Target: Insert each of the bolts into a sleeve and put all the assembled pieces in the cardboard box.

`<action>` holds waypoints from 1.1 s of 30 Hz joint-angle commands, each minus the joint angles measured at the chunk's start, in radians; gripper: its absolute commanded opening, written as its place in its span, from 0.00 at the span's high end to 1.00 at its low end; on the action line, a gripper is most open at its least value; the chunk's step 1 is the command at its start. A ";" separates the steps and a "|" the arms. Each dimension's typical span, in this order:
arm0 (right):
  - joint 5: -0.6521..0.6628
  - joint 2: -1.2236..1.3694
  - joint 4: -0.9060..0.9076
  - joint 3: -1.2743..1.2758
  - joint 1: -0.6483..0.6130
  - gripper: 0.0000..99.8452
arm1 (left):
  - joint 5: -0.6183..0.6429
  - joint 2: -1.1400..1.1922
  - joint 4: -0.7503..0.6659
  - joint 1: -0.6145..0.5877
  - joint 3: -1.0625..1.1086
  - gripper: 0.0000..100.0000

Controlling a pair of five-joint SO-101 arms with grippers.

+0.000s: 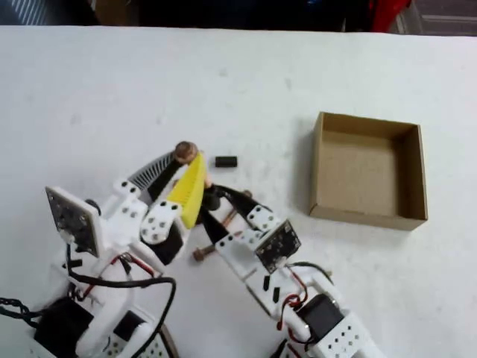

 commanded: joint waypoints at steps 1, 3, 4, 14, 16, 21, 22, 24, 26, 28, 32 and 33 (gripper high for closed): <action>0.040 -0.005 -0.019 0.009 -0.005 0.98 | 0.005 0.050 0.006 0.005 -0.060 0.98; 0.040 -0.005 -0.019 0.009 -0.005 0.98 | 0.005 0.120 0.003 0.005 -0.064 0.98; 0.040 -0.005 -0.019 0.009 -0.005 0.98 | 0.005 0.151 0.000 0.005 -0.069 0.98; 0.037 -0.005 -0.019 0.009 -0.005 0.98 | 0.009 0.259 0.087 -0.035 -0.207 0.98; 0.037 -0.005 -0.019 0.009 -0.005 0.98 | 0.011 0.259 0.091 -0.054 -0.201 0.98; 0.037 -0.005 -0.019 0.009 -0.005 0.98 | 0.012 0.259 0.120 -0.053 -0.201 0.98; 0.037 -0.005 -0.019 0.009 -0.005 0.98 | 0.012 0.259 0.120 -0.054 -0.199 0.98; 0.037 -0.005 -0.019 0.009 -0.005 0.98 | 0.012 0.259 0.121 -0.048 -0.199 0.98; 0.037 -0.005 -0.019 0.009 -0.005 0.98 | 0.012 0.259 0.120 -0.048 -0.199 0.98; 0.037 -0.005 -0.019 0.009 -0.005 0.98 | 0.012 0.259 0.120 -0.048 -0.195 0.98; 0.037 -0.005 -0.007 0.009 -0.007 0.98 | 0.012 0.254 0.083 -0.048 -0.138 0.98; 0.037 -0.005 -0.007 0.009 -0.007 0.98 | 0.012 0.254 0.068 -0.048 -0.127 0.98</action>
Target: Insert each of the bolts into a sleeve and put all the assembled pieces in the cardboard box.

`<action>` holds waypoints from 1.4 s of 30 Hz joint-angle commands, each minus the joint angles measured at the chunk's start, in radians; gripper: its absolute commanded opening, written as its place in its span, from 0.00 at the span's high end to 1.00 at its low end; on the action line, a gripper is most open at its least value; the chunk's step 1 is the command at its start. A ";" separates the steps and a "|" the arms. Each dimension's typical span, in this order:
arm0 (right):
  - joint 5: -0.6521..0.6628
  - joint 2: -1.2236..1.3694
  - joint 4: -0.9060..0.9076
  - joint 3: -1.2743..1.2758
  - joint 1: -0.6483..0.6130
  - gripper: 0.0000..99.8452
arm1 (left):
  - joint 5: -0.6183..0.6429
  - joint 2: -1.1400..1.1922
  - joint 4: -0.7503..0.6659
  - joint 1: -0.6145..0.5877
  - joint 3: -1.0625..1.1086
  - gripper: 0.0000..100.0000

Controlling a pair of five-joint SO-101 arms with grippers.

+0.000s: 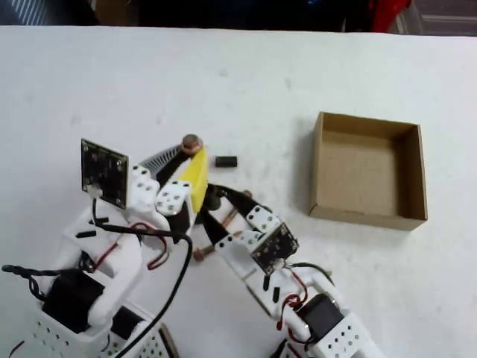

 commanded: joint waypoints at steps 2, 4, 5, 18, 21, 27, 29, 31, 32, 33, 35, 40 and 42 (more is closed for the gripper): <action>0.012 -0.005 -0.007 0.009 -0.007 0.98 | 0.012 -0.001 -0.069 -0.002 0.023 0.98; 0.012 -0.005 -0.007 0.009 -0.007 0.98 | 0.012 0.002 -0.068 0.007 0.025 0.98; 0.012 -0.005 -0.007 0.009 -0.007 0.98 | 0.012 0.002 -0.063 0.013 0.025 0.98; 0.012 -0.005 -0.010 0.009 -0.007 0.98 | 0.063 0.001 -0.008 0.045 0.025 0.98; 0.012 -0.005 -0.010 0.009 -0.007 0.98 | 0.063 0.001 0.000 0.044 0.026 0.98; 0.012 -0.005 -0.010 0.009 -0.007 0.98 | 0.063 0.001 0.014 0.041 0.052 0.98; 0.012 -0.005 -0.010 0.009 -0.007 0.98 | 0.063 -0.001 0.011 0.047 0.087 0.98; 0.012 -0.005 -0.010 0.009 -0.007 0.98 | 0.063 -0.001 0.012 0.047 0.118 0.98; 0.012 -0.005 -0.010 0.009 -0.007 0.98 | 0.063 -0.001 0.017 0.047 0.130 0.98; 0.012 -0.005 -0.010 0.009 -0.007 0.98 | 0.063 -0.001 0.017 0.047 0.140 0.98; 0.012 -0.005 -0.010 0.009 -0.007 0.98 | 0.063 -0.001 0.018 0.051 0.155 0.98; 0.012 -0.005 -0.010 0.009 -0.007 0.98 | 0.061 -0.001 0.061 0.120 0.166 0.98; 0.012 -0.005 -0.010 0.009 -0.007 0.98 | 0.061 -0.001 0.060 0.127 0.167 0.98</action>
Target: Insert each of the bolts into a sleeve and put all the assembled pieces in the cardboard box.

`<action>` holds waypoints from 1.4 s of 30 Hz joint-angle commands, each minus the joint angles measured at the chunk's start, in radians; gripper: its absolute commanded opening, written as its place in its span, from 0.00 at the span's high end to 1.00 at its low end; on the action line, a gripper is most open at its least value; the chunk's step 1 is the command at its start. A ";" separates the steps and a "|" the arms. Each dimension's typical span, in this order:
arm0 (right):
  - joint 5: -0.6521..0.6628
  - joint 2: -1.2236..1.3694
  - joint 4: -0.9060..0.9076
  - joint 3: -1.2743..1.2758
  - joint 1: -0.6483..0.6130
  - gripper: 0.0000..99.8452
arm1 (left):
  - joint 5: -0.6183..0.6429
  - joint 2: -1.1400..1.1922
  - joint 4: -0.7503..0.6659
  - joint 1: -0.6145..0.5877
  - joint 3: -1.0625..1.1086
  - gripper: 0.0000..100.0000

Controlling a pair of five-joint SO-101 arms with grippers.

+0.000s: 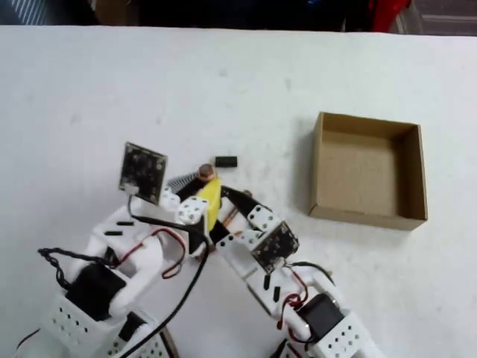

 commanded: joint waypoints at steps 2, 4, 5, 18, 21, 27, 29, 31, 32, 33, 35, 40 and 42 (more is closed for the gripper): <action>0.011 -0.007 -0.010 0.009 -0.012 0.98 | 0.009 -0.001 0.017 0.047 0.002 0.98; 0.011 -0.007 -0.010 0.009 -0.012 0.98 | 0.009 -0.001 0.017 0.047 0.003 0.98; 0.011 -0.007 -0.010 0.009 -0.012 0.98 | 0.009 -0.001 0.015 0.047 0.002 0.98; 0.011 -0.007 -0.008 0.009 -0.012 0.98 | -0.002 -0.001 0.014 0.045 -0.005 0.96; 0.011 -0.007 -0.008 0.009 -0.012 0.98 | -0.052 -0.001 0.018 0.045 -0.005 0.87; 0.011 -0.007 -0.008 0.009 -0.012 0.98 | -0.049 -0.001 0.020 0.045 -0.003 0.78; 0.011 -0.007 -0.008 0.009 -0.012 0.98 | -0.052 -0.001 0.018 0.045 -0.003 0.78; 0.011 -0.007 -0.008 0.009 -0.012 0.98 | -0.054 -0.001 0.018 0.045 -0.003 0.78; 0.011 -0.007 -0.008 0.009 -0.012 0.98 | -0.054 -0.001 0.018 0.045 -0.003 0.77; 0.011 -0.007 -0.008 0.009 -0.012 0.98 | -0.054 -0.001 0.018 0.045 -0.005 0.77; 0.011 -0.007 -0.008 0.009 -0.012 0.98 | -0.055 -0.001 0.015 0.045 -0.005 0.77; 0.011 -0.007 -0.008 0.009 -0.012 0.98 | -0.055 -0.001 0.014 -0.038 -0.005 0.77; 0.011 -0.007 -0.008 0.009 -0.012 0.98 | -0.055 -0.001 0.014 -0.065 -0.005 0.77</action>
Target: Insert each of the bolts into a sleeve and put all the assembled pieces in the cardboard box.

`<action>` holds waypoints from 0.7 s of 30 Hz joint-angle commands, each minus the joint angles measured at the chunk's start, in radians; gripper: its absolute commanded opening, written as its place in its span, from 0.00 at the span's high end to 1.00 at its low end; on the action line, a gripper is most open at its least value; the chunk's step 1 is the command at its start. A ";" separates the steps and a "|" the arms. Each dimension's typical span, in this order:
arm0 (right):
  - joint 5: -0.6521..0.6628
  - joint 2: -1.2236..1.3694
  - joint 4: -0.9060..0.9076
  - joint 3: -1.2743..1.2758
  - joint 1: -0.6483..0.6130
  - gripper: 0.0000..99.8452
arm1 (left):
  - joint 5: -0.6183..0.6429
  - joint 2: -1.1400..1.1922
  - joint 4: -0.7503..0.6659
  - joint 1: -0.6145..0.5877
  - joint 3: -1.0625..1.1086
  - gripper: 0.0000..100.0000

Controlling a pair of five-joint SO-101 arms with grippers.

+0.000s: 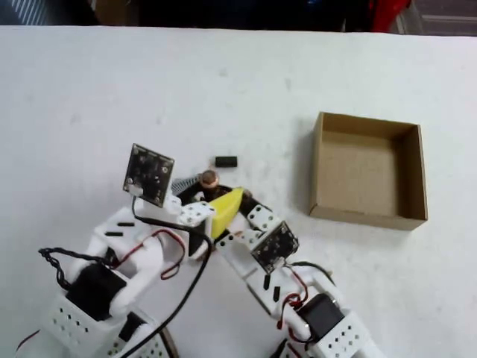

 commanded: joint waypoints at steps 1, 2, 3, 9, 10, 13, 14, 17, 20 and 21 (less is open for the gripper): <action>0.011 -0.007 -0.008 0.009 -0.012 0.98 | -0.011 -0.001 0.002 -0.054 -0.009 0.77; 0.011 -0.007 -0.008 0.009 -0.012 0.98 | -0.011 -0.001 0.002 -0.054 -0.008 0.77; 0.011 -0.007 -0.008 0.009 -0.012 0.98 | -0.011 -0.001 0.002 -0.054 -0.008 0.77; 0.011 -0.007 -0.008 0.009 -0.012 0.98 | -0.109 -0.001 0.003 -0.053 -0.002 0.77; 0.011 -0.007 -0.008 0.009 -0.012 0.98 | -0.117 -0.001 0.003 -0.058 -0.002 0.77; 0.011 -0.007 -0.008 0.009 -0.012 0.98 | -0.117 -0.001 0.003 -0.059 -0.009 0.77; 0.011 -0.007 -0.008 0.009 -0.012 0.98 | -0.120 -0.001 0.002 -0.061 -0.012 0.77; 0.011 -0.007 -0.008 0.009 -0.012 0.98 | -0.123 -0.019 -0.015 -0.079 -0.035 0.77; 0.011 -0.007 -0.007 0.009 -0.012 0.98 | -0.123 -0.064 -0.049 -0.127 -0.052 0.77; 0.011 -0.007 -0.007 0.009 -0.012 0.98 | -0.123 -0.082 -0.054 -0.143 -0.055 0.77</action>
